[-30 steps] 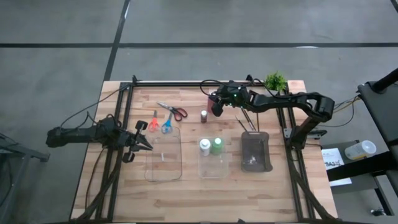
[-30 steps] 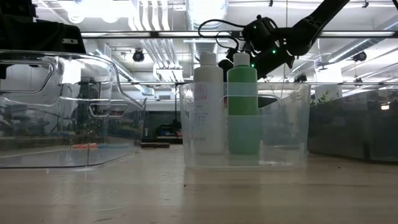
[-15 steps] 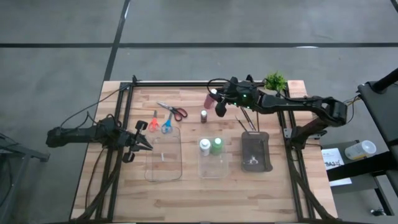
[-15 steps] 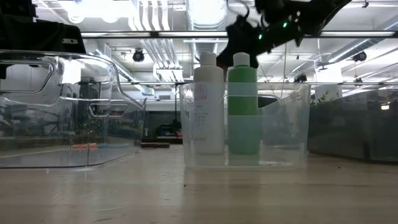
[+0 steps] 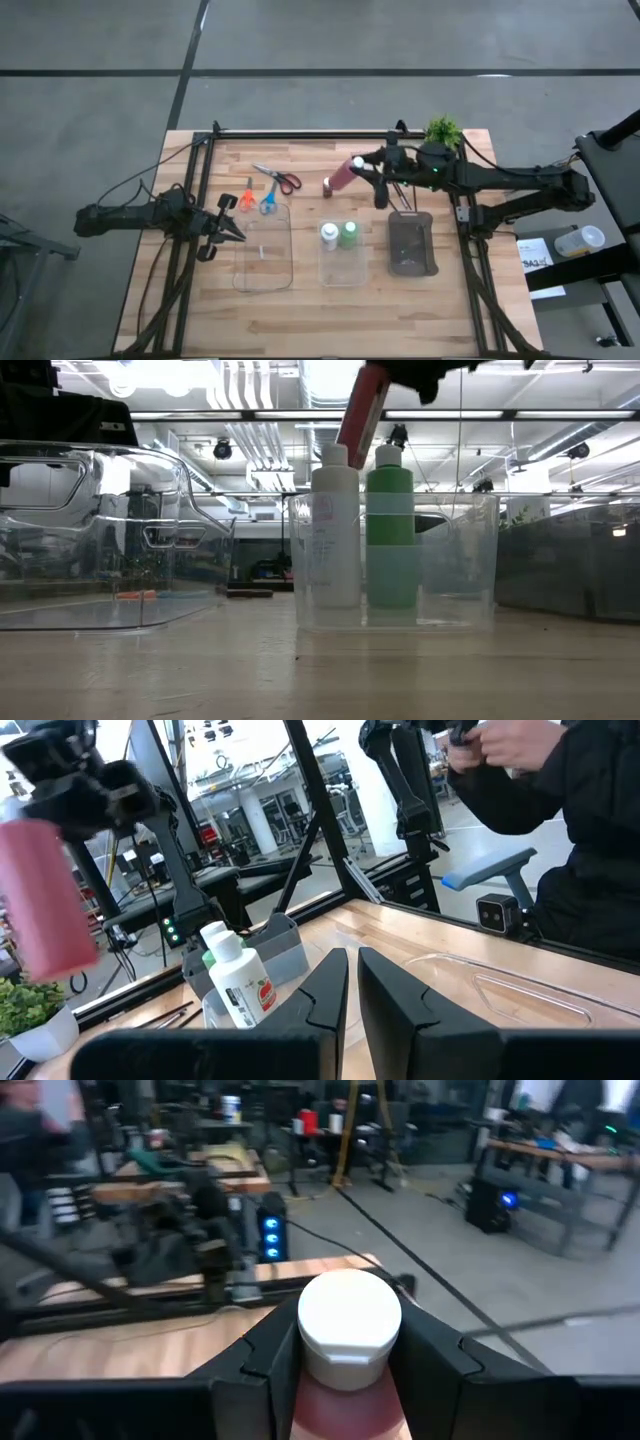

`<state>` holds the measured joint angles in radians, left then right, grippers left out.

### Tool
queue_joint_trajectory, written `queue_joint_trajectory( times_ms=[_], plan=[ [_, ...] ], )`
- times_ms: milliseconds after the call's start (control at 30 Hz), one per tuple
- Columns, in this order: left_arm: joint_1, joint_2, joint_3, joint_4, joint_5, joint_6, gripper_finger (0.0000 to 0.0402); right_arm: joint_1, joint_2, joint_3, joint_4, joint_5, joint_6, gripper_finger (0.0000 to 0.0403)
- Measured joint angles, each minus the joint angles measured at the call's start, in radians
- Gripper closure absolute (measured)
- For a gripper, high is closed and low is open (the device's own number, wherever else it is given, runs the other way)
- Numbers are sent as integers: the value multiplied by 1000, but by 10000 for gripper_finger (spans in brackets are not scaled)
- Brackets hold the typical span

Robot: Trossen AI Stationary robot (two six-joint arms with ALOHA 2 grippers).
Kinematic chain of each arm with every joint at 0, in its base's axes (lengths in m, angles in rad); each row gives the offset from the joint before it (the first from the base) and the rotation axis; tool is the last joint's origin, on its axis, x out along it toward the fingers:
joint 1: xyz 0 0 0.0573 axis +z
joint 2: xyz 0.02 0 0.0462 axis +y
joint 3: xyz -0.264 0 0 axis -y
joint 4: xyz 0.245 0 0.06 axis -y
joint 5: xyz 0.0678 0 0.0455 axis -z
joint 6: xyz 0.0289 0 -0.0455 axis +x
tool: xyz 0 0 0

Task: Pick & Place Paint Supplies
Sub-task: Put the pink bottle into the white transparent bin

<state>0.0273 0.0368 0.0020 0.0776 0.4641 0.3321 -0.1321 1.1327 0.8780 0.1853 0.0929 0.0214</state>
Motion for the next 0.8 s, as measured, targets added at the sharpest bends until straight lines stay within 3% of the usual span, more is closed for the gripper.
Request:
queue_joint_trajectory(
  times_ms=[300,800],
  plan=[
    [0,0,0,0,0,0,366,163,-72,1,-36,1,3,278],
    [0,0,0,0,0,0,366,362,-52,1,-77,3,54,278]
  ],
)
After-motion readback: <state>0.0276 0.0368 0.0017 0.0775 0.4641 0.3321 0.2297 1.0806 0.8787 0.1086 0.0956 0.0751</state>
